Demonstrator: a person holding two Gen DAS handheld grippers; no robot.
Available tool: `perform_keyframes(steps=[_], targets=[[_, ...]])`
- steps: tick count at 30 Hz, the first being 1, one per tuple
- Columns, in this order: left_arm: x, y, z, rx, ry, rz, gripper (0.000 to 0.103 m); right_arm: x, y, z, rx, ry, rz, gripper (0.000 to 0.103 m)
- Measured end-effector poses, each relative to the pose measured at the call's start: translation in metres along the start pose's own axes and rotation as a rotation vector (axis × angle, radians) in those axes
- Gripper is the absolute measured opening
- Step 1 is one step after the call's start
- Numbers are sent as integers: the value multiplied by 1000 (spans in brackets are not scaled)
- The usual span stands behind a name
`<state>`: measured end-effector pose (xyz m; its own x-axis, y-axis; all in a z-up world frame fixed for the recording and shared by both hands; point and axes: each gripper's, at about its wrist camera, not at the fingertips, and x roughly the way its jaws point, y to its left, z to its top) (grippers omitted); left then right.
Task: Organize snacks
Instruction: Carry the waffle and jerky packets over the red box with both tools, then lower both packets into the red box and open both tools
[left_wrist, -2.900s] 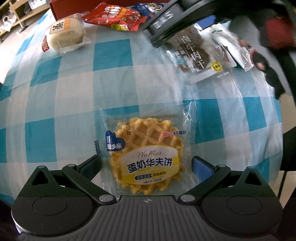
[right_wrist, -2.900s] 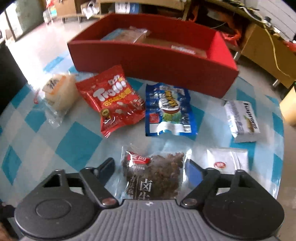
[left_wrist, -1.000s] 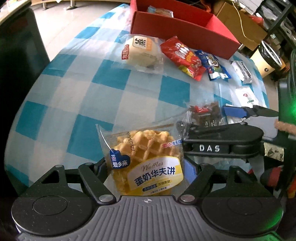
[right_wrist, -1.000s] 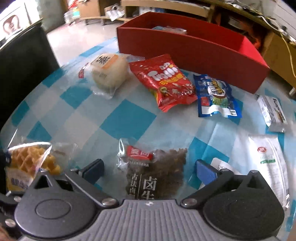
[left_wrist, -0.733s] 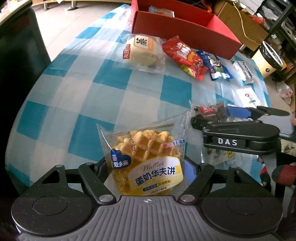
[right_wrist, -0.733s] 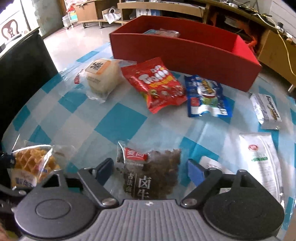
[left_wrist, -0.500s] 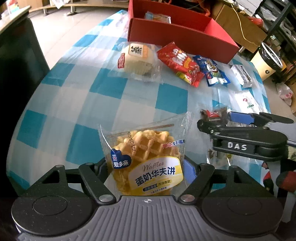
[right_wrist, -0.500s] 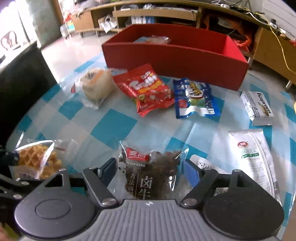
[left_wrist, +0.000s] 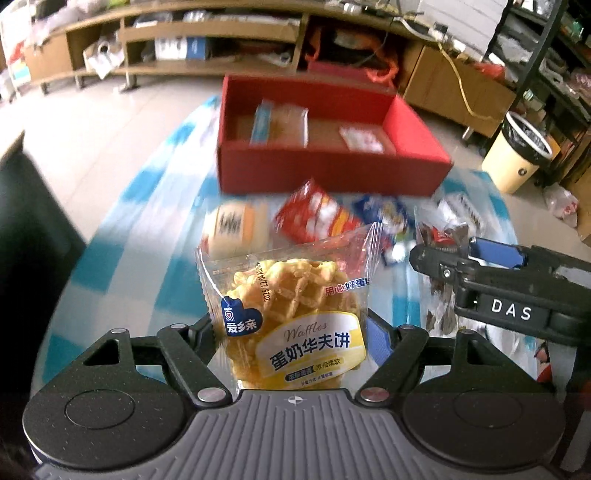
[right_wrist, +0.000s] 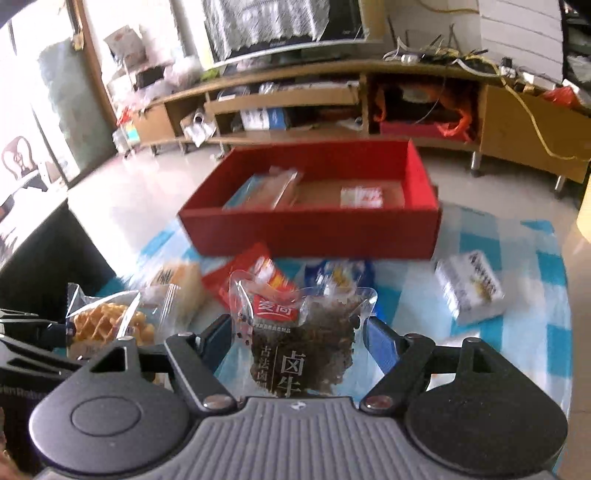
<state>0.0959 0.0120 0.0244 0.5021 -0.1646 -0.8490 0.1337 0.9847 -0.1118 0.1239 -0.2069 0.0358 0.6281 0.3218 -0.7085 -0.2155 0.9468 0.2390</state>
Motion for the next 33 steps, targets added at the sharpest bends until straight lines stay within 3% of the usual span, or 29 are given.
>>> perform_keyframes(steps=[7, 20, 33], targets=[[10, -16, 46, 33, -77, 34, 81, 3, -24, 38, 36, -80, -10, 76], [46, -24, 125, 38, -169, 84, 81, 43, -48, 100, 17, -140, -37, 76], [95, -15, 159, 29, -172, 147, 81, 100, -68, 130, -4, -123, -69, 77]])
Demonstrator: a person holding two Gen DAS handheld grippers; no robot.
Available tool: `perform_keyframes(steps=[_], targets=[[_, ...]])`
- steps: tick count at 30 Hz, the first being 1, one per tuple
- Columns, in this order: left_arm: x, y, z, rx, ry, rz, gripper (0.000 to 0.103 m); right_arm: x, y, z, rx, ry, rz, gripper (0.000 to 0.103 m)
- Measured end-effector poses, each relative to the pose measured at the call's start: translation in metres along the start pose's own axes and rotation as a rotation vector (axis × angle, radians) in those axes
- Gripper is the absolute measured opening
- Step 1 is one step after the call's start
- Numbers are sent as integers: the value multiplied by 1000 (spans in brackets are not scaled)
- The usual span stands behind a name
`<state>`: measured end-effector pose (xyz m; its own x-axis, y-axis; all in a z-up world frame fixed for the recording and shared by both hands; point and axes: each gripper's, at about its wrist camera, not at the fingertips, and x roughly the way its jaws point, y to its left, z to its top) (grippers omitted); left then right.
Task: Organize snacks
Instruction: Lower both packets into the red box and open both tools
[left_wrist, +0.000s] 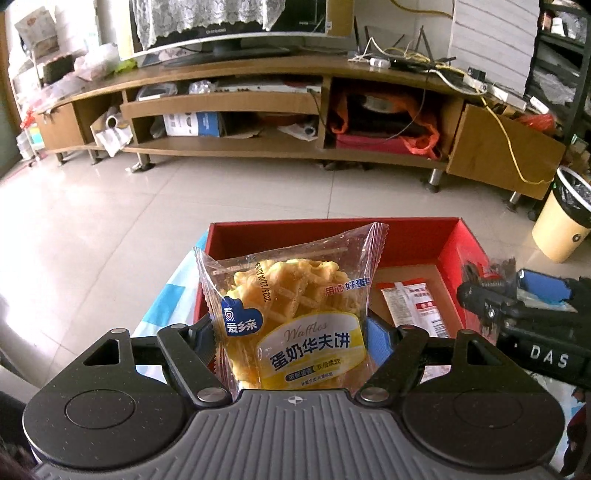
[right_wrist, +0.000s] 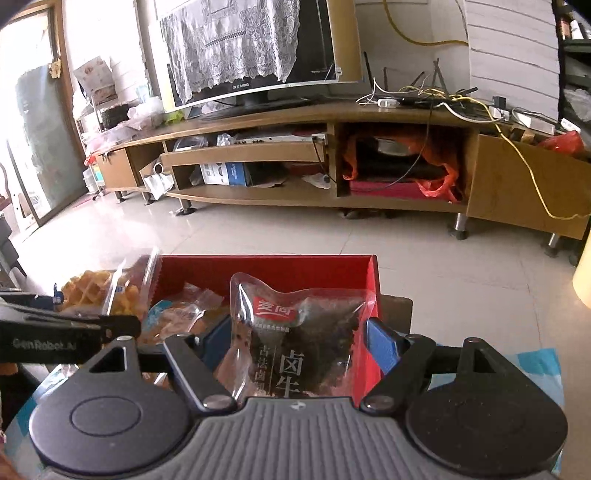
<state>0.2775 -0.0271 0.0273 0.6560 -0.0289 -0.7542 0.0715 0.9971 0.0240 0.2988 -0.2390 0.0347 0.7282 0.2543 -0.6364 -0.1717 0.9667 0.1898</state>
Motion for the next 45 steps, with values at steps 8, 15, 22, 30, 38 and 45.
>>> perform_keyframes(steps=[8, 15, 22, 30, 38, 45], targets=[[18, -5, -5, 42, 24, 51, 83, 32, -8, -1, 20, -1, 15, 83], [23, 0, -7, 42, 42, 71, 86, 50, -10, -7, 28, 21, 32, 88], [18, 2, -7, 42, 31, 66, 88, 54, -10, -7, 31, 13, 32, 91], [23, 0, -8, 43, 51, 61, 88, 57, -8, -6, 39, 6, 48, 97], [19, 4, -9, 33, 61, 49, 88, 51, -15, -2, 84, 6, 72, 97], [6, 15, -12, 12, 73, 29, 90, 32, -8, 5, 118, -21, 101, 97]])
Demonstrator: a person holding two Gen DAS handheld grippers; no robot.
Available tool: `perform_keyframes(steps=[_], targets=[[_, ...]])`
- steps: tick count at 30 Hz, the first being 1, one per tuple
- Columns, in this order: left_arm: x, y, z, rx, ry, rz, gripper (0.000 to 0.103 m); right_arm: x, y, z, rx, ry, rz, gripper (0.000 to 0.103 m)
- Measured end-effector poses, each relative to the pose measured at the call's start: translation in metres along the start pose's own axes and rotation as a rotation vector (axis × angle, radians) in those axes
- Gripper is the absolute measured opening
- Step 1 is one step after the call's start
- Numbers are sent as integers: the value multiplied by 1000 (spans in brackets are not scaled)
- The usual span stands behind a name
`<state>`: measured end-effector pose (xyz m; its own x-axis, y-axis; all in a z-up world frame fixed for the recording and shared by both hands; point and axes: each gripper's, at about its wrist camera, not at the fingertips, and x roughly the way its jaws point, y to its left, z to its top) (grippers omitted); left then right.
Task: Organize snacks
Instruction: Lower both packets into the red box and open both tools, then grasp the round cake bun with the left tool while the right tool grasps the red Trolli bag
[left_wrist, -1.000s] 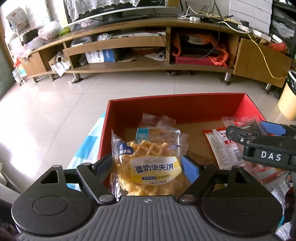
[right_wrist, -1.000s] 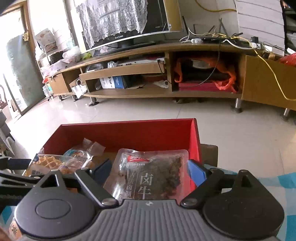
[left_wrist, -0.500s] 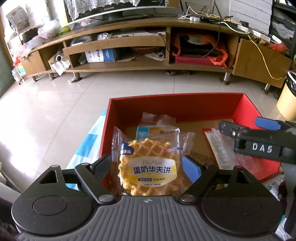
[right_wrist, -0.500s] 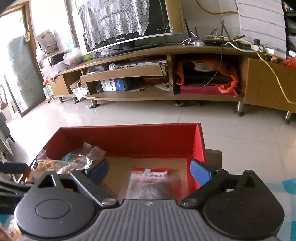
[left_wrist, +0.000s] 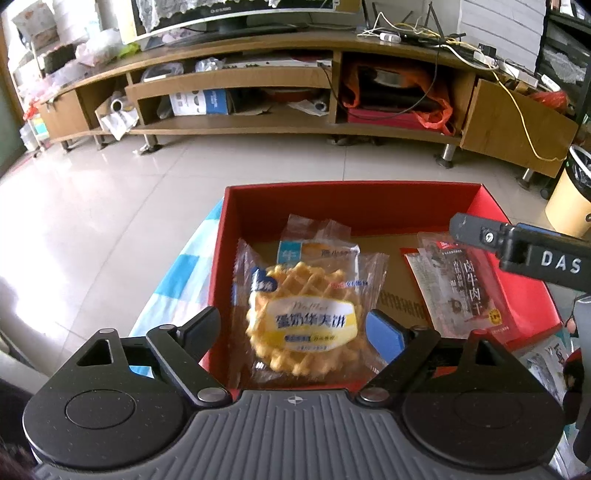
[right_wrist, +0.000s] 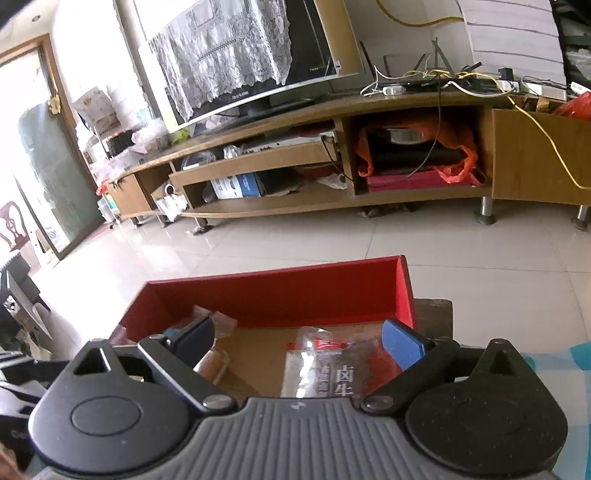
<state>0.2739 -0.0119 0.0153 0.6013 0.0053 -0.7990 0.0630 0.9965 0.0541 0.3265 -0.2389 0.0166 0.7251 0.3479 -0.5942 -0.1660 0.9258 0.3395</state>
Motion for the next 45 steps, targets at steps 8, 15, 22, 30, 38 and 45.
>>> perform_keyframes(steps=[8, 15, 22, 30, 38, 45], targets=[[-26, 24, -29, -7, 25, 10, 92, -26, 28, 0, -44, -11, 38, 97], [-33, 50, -66, -67, 106, 22, 93, -44, 56, -12, -96, 14, 68, 97], [-24, 50, -79, -60, 166, 1, 93, -60, 70, -30, -104, 45, 77, 97], [-1, 35, -88, -3, 232, 42, 93, -64, 67, -51, -89, 135, 96, 97], [-9, 55, -99, -58, 280, 17, 72, -45, 92, -70, -208, 228, 163, 97], [-33, 70, -125, -70, 310, -36, 68, -27, 107, -93, -294, 299, 190, 97]])
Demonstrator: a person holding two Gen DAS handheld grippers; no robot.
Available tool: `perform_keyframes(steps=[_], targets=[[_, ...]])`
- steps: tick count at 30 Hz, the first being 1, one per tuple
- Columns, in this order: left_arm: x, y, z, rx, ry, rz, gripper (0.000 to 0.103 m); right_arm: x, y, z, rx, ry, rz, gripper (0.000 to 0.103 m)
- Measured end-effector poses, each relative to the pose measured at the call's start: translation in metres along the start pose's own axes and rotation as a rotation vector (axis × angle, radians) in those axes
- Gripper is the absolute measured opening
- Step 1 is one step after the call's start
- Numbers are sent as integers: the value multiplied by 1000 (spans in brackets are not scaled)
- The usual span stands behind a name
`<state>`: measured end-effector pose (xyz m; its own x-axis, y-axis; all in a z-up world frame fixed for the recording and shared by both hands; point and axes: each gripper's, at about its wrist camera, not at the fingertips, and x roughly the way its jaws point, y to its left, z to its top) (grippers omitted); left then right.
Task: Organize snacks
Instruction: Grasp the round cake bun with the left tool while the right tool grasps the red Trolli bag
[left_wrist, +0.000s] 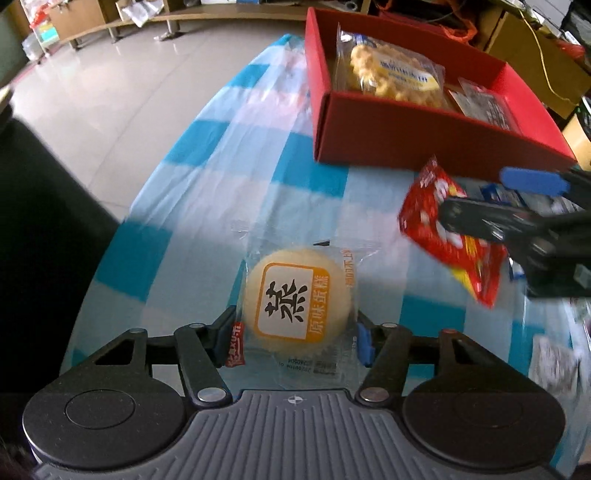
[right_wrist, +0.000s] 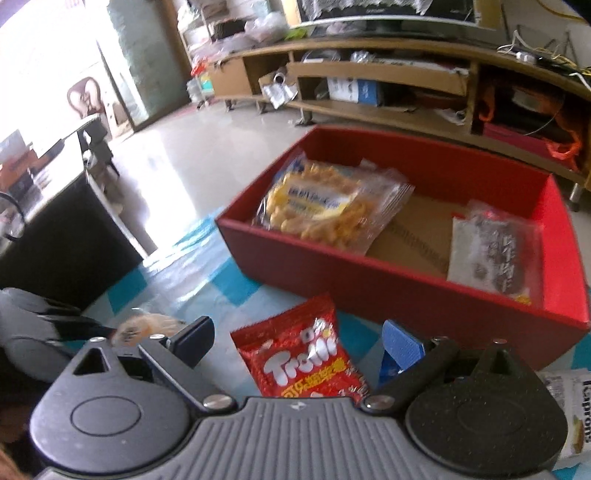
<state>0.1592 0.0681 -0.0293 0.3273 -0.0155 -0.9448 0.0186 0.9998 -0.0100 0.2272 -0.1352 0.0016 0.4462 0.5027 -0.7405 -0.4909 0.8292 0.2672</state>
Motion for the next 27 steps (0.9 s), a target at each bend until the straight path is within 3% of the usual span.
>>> perform_keyframes(steps=[6, 9, 13, 18, 20, 27], targets=[[-2, 5, -5, 12, 11, -32, 70, 29, 0, -10, -28, 67, -6, 97], [-2, 8, -3, 4, 18, -52, 77, 38, 4, -16, -84, 73, -26, 103], [0, 8, -3, 20, 13, -45, 81, 41, 10, -19, -136, 93, -46, 103], [4, 1, -4, 67, 14, -23, 86, 28, 16, -24, -142, 125, -84, 79], [5, -5, -7, 97, 10, 0, 85, 19, 15, -29, -101, 129, -80, 63], [-1, -1, -15, 73, 9, -18, 75, -10, 10, -55, 0, 155, -68, 62]])
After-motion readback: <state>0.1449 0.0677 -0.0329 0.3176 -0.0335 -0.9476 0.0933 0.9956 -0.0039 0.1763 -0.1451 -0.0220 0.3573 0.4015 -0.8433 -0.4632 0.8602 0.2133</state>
